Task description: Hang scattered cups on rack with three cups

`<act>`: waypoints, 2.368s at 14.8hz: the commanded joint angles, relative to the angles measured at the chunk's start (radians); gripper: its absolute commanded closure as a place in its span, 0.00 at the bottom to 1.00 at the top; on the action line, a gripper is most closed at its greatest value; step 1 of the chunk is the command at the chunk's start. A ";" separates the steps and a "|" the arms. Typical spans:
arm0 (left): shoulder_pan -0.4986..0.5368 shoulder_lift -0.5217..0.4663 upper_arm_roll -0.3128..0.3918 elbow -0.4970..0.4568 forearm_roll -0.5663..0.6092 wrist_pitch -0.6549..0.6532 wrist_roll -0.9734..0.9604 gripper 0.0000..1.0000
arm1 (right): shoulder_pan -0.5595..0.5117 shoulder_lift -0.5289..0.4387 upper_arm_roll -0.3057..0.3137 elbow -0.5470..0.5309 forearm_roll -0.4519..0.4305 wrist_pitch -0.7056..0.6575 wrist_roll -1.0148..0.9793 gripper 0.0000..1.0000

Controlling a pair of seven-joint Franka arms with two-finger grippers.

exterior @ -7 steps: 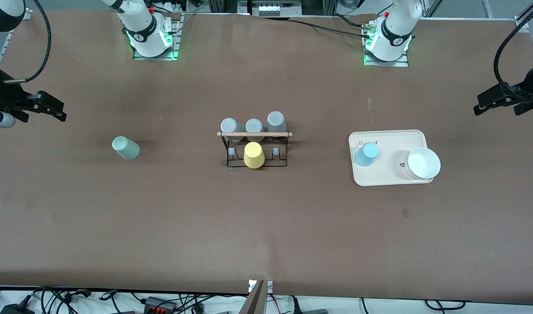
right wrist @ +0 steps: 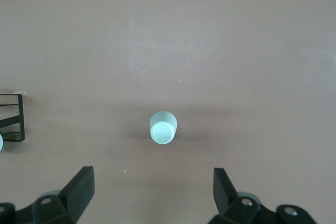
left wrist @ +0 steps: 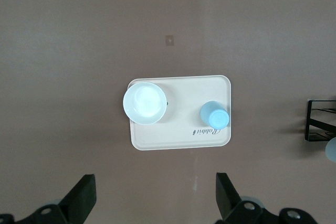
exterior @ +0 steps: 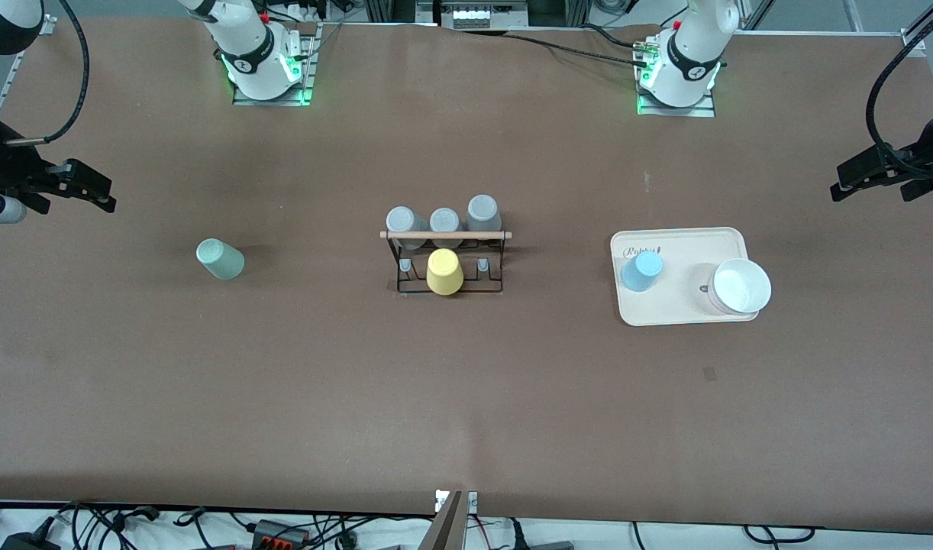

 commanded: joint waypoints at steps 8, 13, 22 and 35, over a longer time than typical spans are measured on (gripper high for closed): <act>-0.027 0.075 -0.083 -0.078 -0.029 0.061 -0.114 0.00 | -0.001 -0.009 0.002 -0.002 0.015 -0.005 -0.008 0.00; -0.032 0.076 -0.145 -0.290 -0.026 0.280 -0.215 0.00 | -0.003 -0.009 0.000 -0.002 0.015 -0.006 -0.008 0.00; -0.067 0.214 -0.186 -0.548 -0.015 0.679 -0.350 0.00 | -0.003 -0.009 0.000 -0.002 0.015 -0.006 -0.008 0.00; -0.070 0.305 -0.185 -0.666 0.067 0.843 -0.373 0.00 | -0.003 -0.006 0.002 -0.002 0.015 -0.008 -0.007 0.00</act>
